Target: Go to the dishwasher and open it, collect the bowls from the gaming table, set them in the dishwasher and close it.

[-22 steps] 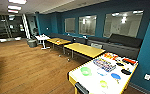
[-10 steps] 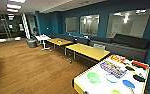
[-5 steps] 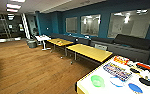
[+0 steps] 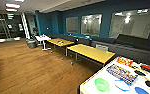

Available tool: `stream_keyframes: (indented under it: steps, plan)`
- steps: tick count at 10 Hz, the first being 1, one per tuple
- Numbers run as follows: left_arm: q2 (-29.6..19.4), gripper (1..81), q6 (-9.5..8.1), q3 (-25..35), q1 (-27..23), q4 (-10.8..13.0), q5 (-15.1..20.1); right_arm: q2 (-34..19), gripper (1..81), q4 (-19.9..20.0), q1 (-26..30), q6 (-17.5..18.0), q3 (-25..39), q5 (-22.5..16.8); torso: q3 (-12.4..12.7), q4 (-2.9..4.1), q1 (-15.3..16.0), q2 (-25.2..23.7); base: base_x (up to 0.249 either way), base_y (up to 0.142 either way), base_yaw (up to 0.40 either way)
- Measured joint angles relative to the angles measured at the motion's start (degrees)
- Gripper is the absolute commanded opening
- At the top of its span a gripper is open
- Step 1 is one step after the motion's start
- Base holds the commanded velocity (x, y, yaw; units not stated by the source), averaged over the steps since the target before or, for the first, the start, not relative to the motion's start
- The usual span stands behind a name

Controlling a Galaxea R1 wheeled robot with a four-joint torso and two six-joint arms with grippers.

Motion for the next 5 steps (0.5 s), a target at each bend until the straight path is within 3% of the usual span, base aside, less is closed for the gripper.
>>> stream_keyframes:
  steps: [5]
  plan:
    - [0.0, 81.1, 0.0, 0.02, 0.15, 0.0, -0.01, 0.11, 81.1, 0.0, -0.28, 0.0, 0.0, 0.0, 0.0, 0.0, -0.02, 0.0, 0.134, 0.071, 0.0]
